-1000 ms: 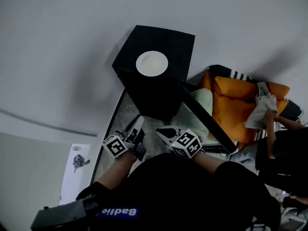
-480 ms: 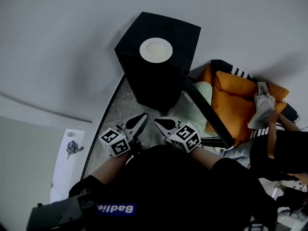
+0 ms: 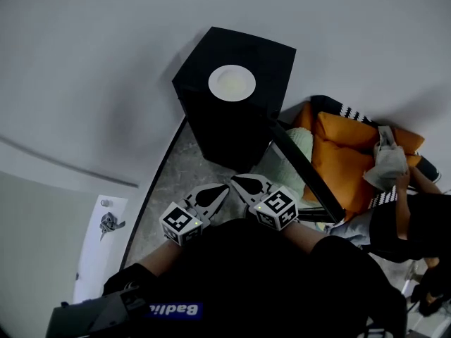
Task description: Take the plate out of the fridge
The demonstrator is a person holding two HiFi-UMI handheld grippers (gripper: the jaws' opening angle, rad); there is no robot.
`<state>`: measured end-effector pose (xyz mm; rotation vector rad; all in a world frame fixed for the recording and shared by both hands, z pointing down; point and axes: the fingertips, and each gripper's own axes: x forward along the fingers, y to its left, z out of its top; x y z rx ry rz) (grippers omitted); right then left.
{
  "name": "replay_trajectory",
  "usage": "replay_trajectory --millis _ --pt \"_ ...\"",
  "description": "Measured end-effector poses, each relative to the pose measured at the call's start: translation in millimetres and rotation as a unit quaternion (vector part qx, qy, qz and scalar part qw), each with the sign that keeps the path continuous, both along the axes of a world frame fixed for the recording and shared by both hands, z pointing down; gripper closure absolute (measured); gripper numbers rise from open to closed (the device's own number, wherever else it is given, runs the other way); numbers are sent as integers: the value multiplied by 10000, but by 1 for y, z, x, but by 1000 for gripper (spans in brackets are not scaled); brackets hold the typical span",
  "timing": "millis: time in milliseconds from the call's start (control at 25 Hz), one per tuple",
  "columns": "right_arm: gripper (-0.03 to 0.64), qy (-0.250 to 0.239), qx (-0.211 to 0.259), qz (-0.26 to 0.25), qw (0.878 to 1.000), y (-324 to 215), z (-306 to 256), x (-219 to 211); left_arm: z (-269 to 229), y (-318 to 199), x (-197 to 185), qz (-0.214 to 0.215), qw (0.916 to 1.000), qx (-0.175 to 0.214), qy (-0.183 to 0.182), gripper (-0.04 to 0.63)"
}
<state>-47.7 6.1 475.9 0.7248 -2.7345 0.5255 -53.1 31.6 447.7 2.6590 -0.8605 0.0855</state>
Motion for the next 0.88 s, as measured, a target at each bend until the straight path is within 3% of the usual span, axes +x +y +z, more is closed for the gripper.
replay_trajectory --millis 880 --pt "606 10 45 45 10000 -2 -9 3 -3 -2 7 55 9999 84 -65 588"
